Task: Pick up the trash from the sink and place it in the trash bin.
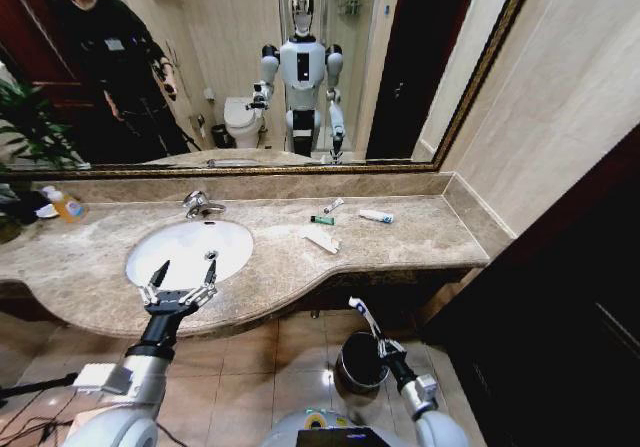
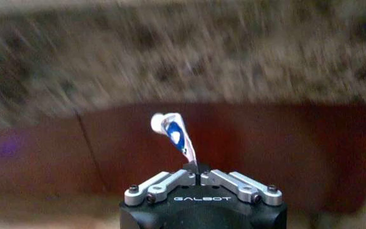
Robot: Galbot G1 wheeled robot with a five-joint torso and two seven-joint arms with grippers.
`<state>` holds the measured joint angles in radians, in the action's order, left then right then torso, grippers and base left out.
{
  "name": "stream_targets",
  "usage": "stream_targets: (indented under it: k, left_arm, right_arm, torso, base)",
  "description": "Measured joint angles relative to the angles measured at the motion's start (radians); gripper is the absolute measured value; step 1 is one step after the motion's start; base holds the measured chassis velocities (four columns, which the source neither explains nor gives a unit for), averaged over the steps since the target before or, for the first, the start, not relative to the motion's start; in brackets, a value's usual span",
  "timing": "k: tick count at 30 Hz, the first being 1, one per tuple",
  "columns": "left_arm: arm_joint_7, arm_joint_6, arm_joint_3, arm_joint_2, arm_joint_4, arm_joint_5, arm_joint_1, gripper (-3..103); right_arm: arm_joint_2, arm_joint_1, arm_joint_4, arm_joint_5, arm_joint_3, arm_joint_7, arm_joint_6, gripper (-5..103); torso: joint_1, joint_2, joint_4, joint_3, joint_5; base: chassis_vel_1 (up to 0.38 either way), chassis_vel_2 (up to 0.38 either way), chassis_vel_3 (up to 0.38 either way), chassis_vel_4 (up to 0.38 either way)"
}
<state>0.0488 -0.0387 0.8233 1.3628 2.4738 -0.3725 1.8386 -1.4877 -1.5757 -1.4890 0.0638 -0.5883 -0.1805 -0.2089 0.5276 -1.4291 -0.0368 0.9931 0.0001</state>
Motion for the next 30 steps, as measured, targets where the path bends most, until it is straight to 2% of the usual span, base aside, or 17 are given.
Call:
stream_targets:
  k: [3, 9, 10, 12, 14, 17, 18, 22, 24, 27, 28, 30]
  left_arm:
    - [0.0, 0.0, 0.0, 0.0, 0.0, 0.0, 0.0, 100]
    - [0.0, 0.0, 0.0, 0.0, 0.0, 0.0, 0.0, 100]
    - [0.0, 0.0, 0.0, 0.0, 0.0, 0.0, 0.0, 100]
    - [0.0, 0.0, 0.0, 0.0, 0.0, 0.0, 0.0, 100]
    - [0.0, 0.0, 0.0, 0.0, 0.0, 0.0, 0.0, 100]
    - [0.0, 0.0, 0.0, 0.0, 0.0, 0.0, 0.0, 100]
    - [0.0, 0.0, 0.0, 0.0, 0.0, 0.0, 0.0, 100]
    - [0.0, 0.0, 0.0, 0.0, 0.0, 0.0, 0.0, 100]
    - [0.0, 0.0, 0.0, 0.0, 0.0, 0.0, 0.0, 100]
    - [0.0, 0.0, 0.0, 0.0, 0.0, 0.0, 0.0, 100]
    - [0.0, 0.0, 0.0, 0.0, 0.0, 0.0, 0.0, 100]
    - [0.0, 0.0, 0.0, 0.0, 0.0, 0.0, 0.0, 100]
  right_arm:
    - [-0.003, 0.053, 0.144, -0.027, 0.005, 0.048, -0.029, 0]
    - [-0.007, 0.093, 0.267, -0.053, 0.015, 0.094, -0.056, 0]
    - [-0.008, 0.096, 0.279, -0.054, 0.016, 0.1, -0.057, -3]
    - [-0.015, 0.102, 0.306, -0.058, 0.02, 0.104, -0.058, 7]
    - [-0.019, 0.105, 0.314, -0.06, 0.022, 0.107, -0.062, 7]
    - [-0.032, 0.119, 0.334, -0.065, 0.025, 0.131, -0.08, 22]
    - [-0.032, 0.119, 0.334, -0.065, 0.025, 0.131, -0.08, 22]
    - [-0.034, 0.121, 0.332, -0.065, 0.026, 0.142, -0.086, 44]
    - [-0.034, 0.12, 0.33, -0.065, 0.026, 0.143, -0.087, 44]
    - [-0.031, 0.114, 0.321, -0.062, 0.025, 0.146, -0.092, 61]
    - [-0.031, 0.114, 0.321, -0.062, 0.025, 0.146, -0.092, 61]
    - [-0.03, 0.107, 0.309, -0.059, 0.025, 0.146, -0.093, 71]
  torso:
    - [0.0, 0.0, 0.0, 0.0, 0.0]
    - [0.0, 0.0, 0.0, 0.0, 0.0]
    - [0.0, 0.0, 0.0, 0.0, 0.0001]
    - [0.0, 0.0, 0.0, 0.0, -0.0003]
    - [0.0, 0.0, 0.0, 0.0, 0.0]
    - [0.0, 0.0, 0.0, 0.0, -0.0002]
    - [0.0, 0.0, 0.0, 0.0, -0.0002]
    - [0.0, 0.0, 0.0, 0.0, -0.0002]
    - [0.0, 0.0, 0.0, 0.0, -0.0001]
    - [0.0, 0.0, 0.0, 0.0, -0.0002]
    - [0.0, 0.0, 0.0, 0.0, -0.0002]
    - [0.0, 0.0, 0.0, 0.0, -0.0002]
  base:
    - [0.0, 0.0, 0.0, 0.0]
    - [0.0, 0.0, 0.0, 0.0]
    - [0.0, 0.0, 0.0, 0.0]
    - [0.0, 0.0, 0.0, 0.0]
    - [0.0, 0.0, 0.0, 0.0]
    - [0.0, 0.0, 0.0, 0.0]
    - [0.0, 0.0, 0.0, 0.0]
    - [0.0, 0.0, 0.0, 0.0]
    - [0.0, 0.0, 0.0, 0.0]
    - [0.0, 0.0, 0.0, 0.0]
    - [0.0, 0.0, 0.0, 0.0]
    - [0.0, 0.0, 0.0, 0.0]
